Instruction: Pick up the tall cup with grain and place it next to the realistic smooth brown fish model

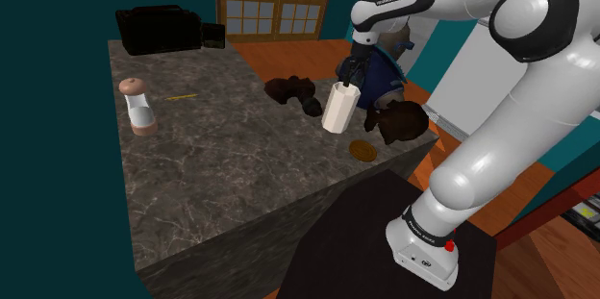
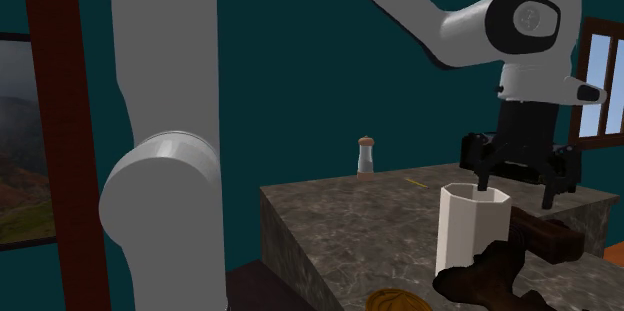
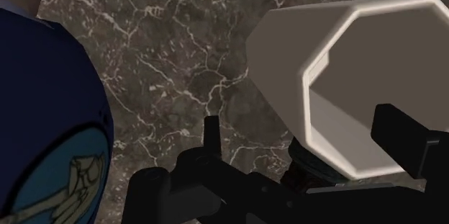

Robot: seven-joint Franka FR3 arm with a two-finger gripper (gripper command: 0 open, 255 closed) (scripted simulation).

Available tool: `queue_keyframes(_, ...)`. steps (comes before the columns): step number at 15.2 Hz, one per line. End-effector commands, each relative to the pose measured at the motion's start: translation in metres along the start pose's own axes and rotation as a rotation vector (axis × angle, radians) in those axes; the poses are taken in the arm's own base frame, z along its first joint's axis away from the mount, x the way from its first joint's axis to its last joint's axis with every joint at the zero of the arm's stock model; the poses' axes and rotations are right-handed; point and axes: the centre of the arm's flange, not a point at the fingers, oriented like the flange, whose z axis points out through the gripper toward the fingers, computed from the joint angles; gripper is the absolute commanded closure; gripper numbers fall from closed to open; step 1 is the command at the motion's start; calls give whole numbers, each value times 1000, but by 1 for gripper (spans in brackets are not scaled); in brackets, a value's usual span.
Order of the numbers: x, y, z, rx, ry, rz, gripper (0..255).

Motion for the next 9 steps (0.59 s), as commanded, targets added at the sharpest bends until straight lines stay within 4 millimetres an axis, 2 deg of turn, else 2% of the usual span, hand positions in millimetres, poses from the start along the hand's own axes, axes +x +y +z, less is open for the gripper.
queue_keyframes(1, 0, 1, -22, 0, -1, 0, 0)
queue_keyframes(2, 0, 1, -32, 0, -1, 0, 0)
queue_keyframes(9, 0, 1, -32, 0, -1, 0, 0)
